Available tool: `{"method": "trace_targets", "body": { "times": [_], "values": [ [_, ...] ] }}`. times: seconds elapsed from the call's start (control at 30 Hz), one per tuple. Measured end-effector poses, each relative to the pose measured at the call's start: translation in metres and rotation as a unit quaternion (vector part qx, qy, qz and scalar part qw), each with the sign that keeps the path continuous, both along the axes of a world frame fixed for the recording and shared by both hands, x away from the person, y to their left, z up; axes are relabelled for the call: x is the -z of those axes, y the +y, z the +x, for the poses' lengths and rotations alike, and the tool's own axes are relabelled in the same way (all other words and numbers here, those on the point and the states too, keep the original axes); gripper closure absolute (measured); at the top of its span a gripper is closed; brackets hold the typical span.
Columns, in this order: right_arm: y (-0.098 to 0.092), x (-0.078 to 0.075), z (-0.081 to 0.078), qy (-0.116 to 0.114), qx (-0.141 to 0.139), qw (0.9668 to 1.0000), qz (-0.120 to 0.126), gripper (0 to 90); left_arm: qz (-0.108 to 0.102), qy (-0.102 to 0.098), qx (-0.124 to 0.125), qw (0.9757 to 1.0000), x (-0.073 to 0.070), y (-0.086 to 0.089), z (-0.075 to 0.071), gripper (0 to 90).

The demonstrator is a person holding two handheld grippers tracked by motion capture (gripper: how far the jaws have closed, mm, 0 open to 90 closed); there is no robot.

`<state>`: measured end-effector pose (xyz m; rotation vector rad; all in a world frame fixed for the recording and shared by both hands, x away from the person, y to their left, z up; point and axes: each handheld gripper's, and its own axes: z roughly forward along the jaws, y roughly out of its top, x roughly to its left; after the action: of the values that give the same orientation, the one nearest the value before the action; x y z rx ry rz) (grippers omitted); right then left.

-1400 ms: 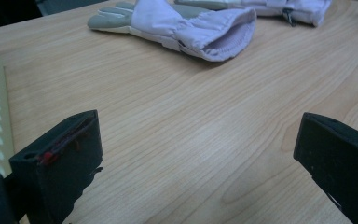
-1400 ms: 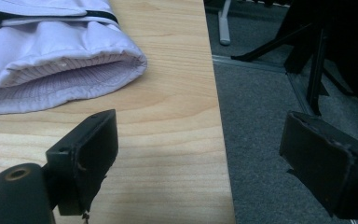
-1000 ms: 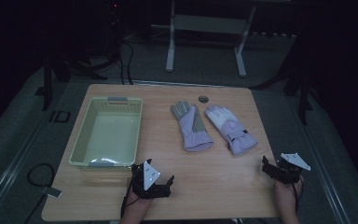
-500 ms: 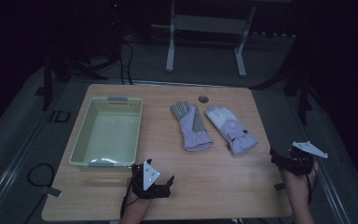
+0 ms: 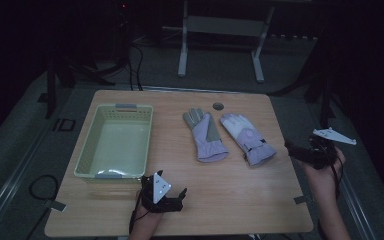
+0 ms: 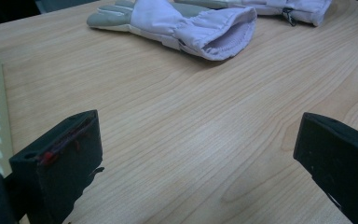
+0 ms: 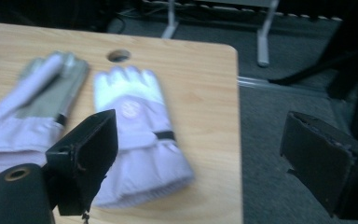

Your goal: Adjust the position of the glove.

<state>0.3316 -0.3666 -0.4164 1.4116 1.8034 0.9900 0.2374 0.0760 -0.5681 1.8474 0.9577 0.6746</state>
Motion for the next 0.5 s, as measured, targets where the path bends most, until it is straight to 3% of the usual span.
{"method": "trace_targets", "body": {
  "times": [0.2, 0.3, 0.5],
  "values": [
    [0.021, -0.014, 0.010, -0.008, -0.029, 0.9995, 0.005, 11.9, 0.004, -0.002, 0.000, 1.0000, 0.000, -0.001, -0.001, 1.1],
    [0.028, -0.017, 0.014, -0.008, -0.034, 0.9994, -0.006, 13.6, 0.004, -0.002, 0.000, 1.0000, 0.000, -0.001, -0.001, 1.1],
    [0.049, -0.020, 0.029, 0.007, -0.057, 0.9983, -0.005, 13.9, 0.000, -0.002, 0.000, 1.0000, 0.000, -0.001, -0.001, 1.1]
  ]
}}
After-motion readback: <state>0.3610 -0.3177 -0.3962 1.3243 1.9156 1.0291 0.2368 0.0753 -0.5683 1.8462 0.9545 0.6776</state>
